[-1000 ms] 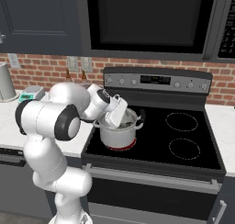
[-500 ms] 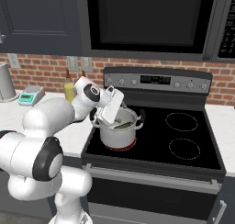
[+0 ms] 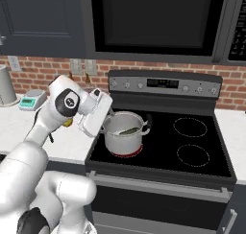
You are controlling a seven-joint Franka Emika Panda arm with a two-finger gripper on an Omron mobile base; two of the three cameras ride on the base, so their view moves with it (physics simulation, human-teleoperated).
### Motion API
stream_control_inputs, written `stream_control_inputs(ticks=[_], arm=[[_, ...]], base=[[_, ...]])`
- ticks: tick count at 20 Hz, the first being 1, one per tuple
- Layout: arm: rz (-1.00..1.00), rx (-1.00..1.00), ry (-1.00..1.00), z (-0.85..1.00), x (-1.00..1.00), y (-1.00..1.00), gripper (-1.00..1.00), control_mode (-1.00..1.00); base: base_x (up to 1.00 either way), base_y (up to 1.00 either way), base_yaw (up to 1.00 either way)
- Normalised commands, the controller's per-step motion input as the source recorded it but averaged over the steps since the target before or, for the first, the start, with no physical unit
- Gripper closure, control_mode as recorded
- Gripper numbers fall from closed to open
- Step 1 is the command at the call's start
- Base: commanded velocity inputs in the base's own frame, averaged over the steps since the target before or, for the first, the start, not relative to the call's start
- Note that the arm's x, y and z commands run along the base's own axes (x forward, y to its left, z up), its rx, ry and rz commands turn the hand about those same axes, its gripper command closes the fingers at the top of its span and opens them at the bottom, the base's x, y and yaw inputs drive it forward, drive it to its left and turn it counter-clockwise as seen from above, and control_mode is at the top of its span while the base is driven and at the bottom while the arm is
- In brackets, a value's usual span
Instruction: Put the squash and cucumber in the pot. Retrieve the spatula and lightly stir the vegetables in the pot.
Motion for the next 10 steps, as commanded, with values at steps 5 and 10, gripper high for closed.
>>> stream_control_inputs(ticks=[5,10], arm=[[0.0,0.13,0.01,0.32,-0.99,1.0,-1.0,-1.0],[0.0,0.22,0.07,-0.03,-0.62,1.0,-1.0,-1.0]], base=[[0.0,0.0,0.0],[0.0,0.0,0.0]])
